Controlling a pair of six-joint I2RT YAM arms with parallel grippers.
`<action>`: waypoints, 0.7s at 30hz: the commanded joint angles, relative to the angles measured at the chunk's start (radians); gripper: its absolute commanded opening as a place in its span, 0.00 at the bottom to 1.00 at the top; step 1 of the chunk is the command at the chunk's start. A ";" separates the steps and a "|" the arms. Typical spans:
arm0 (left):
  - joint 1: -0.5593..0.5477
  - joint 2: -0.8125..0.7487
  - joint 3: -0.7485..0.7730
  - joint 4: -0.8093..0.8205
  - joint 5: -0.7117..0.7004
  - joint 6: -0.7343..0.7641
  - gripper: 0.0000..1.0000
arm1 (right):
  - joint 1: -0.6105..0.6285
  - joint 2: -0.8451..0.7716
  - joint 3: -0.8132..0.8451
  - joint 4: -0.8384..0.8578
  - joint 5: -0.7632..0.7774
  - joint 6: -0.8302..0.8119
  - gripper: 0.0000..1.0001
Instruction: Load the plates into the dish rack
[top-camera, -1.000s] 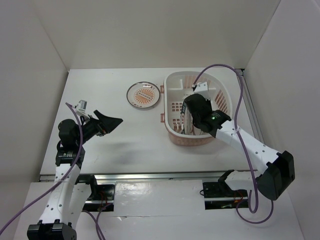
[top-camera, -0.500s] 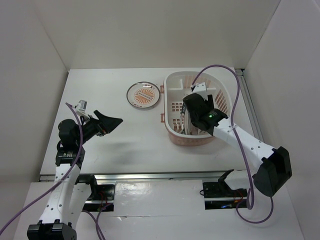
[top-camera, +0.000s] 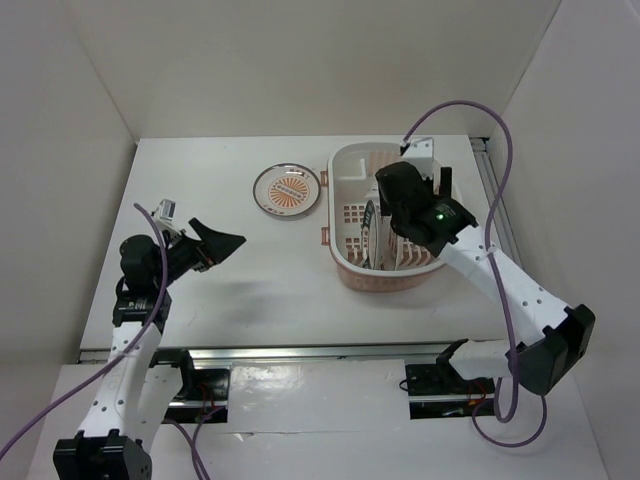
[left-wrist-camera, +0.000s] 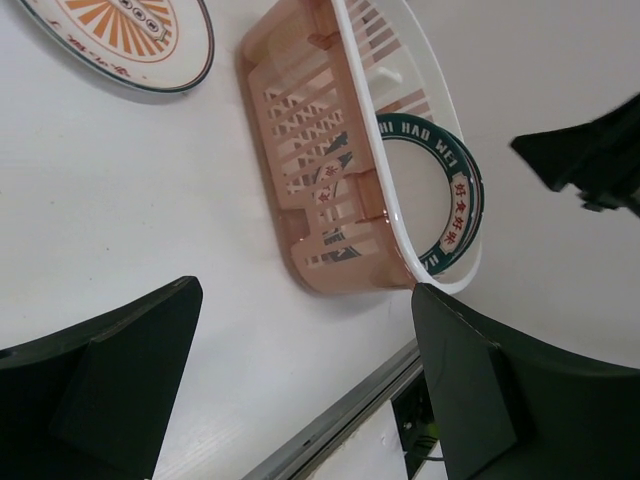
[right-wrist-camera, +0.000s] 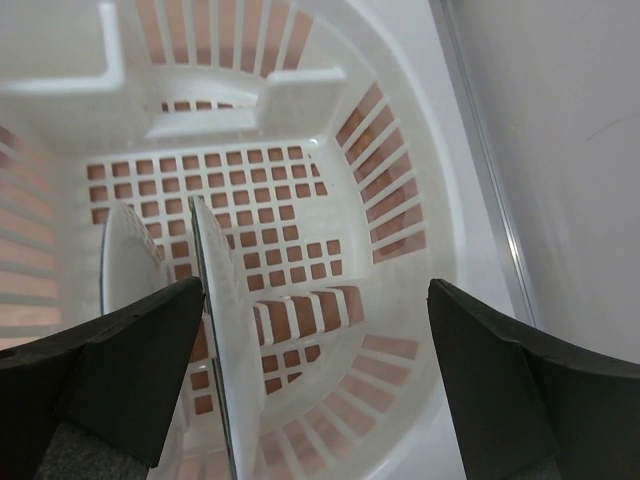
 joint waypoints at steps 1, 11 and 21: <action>0.004 0.013 0.008 0.021 -0.034 0.028 1.00 | -0.005 -0.051 0.130 -0.131 0.053 0.042 1.00; -0.035 0.418 -0.014 0.307 -0.223 -0.136 1.00 | -0.005 -0.283 0.085 0.124 -0.599 -0.092 1.00; -0.119 0.995 0.041 0.856 -0.290 -0.319 1.00 | 0.026 -0.423 -0.091 0.268 -0.893 -0.069 1.00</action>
